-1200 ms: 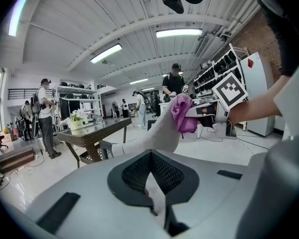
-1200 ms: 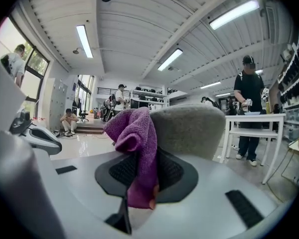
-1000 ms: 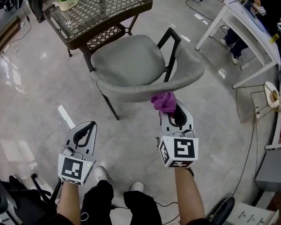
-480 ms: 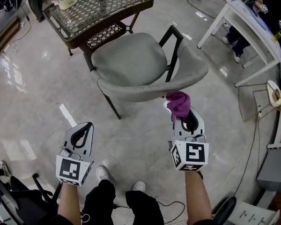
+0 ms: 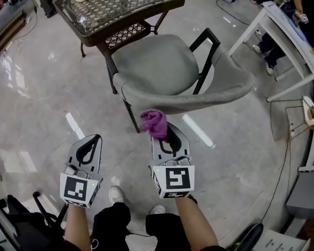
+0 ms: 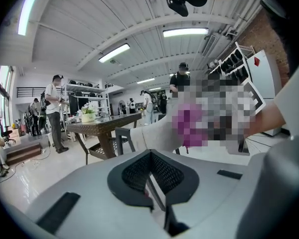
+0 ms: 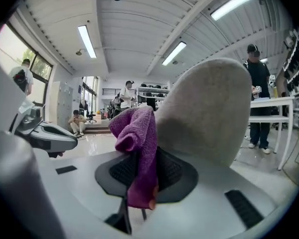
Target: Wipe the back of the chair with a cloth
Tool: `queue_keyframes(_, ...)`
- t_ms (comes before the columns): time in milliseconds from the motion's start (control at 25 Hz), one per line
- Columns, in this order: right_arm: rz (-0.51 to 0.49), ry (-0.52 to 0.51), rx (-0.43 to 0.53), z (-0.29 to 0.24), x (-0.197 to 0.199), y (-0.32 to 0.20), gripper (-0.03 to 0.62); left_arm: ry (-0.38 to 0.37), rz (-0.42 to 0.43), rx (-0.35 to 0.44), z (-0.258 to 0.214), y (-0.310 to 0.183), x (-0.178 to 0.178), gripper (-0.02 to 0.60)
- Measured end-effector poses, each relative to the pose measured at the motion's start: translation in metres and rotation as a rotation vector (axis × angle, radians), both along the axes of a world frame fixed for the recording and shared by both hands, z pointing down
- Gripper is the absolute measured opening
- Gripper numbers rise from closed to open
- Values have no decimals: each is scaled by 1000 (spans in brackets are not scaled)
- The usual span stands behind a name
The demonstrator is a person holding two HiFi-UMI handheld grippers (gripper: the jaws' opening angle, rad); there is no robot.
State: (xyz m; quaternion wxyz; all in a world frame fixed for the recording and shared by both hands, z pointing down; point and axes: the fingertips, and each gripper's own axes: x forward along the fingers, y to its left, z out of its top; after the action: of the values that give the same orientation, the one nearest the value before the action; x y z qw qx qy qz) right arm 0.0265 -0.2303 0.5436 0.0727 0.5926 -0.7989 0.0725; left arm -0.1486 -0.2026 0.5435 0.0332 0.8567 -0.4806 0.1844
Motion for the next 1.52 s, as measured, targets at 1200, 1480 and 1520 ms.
queue_keyframes(1200,80,83,48,27,3,-27,94,-37,2,-52,44,3,-20,9)
queue_keyframes(1480,163,99,79,30,75,-21,94,-37,71,-36,49,-3,27,9)
queue_keyframes(1520,166,111,85,31,83,-21,94,-42,79,-45,51,-4,33,9)
